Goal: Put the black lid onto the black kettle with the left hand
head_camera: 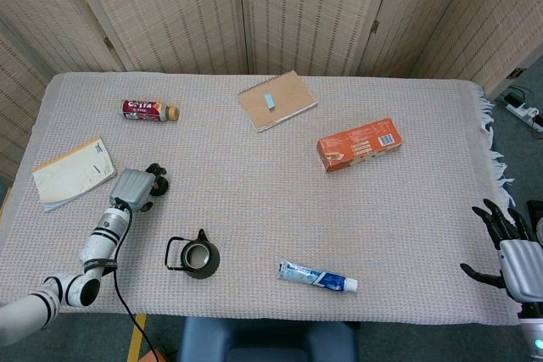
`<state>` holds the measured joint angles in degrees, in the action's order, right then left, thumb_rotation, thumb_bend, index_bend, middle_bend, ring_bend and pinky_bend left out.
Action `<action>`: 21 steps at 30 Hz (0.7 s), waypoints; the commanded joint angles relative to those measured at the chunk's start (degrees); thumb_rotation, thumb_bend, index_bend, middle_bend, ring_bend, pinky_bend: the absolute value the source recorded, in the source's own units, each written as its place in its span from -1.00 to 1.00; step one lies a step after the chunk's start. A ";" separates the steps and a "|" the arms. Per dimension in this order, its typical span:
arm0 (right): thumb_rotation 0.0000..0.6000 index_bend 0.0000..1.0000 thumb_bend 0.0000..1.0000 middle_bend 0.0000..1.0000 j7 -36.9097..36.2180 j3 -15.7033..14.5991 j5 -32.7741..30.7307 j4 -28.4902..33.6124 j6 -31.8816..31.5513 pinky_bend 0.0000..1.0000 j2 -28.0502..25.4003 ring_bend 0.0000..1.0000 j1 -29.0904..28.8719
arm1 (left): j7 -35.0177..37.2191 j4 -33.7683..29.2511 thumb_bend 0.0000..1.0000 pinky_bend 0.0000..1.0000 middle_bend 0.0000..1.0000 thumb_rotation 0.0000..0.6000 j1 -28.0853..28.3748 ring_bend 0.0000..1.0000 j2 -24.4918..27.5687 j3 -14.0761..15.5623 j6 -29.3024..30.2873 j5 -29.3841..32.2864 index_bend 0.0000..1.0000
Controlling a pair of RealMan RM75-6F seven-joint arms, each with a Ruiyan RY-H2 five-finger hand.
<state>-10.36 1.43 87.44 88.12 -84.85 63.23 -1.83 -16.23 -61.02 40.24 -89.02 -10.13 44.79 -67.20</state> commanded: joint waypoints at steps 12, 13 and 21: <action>1.00 -0.77 -1.00 -0.85 -0.66 -0.13 -0.02 -0.38 -0.23 -1.00 0.01 -0.61 0.34 | -0.35 6.50 -0.56 0.36 -0.53 1.00 2.36 0.39 -4.18 0.62 -2.01 1.62 -0.46; 1.00 -0.77 -1.00 -0.85 -0.72 -0.13 -0.04 -0.41 -0.26 -1.00 0.01 -0.61 0.39 | -0.25 6.76 -0.56 0.36 -0.52 1.00 2.44 0.39 -4.35 0.59 -2.14 1.75 -0.45; 1.00 -0.77 -1.00 -0.85 -1.29 -0.25 -0.18 -0.81 -0.10 -1.00 0.19 -0.61 0.56 | 0.38 9.08 -0.55 0.36 -0.47 1.00 3.09 0.41 -5.67 0.59 -2.50 2.09 -0.39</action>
<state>-11.65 1.18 87.25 87.30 -84.95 63.42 -1.28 -15.94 -52.13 43.24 -94.54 -9.54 42.31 -65.12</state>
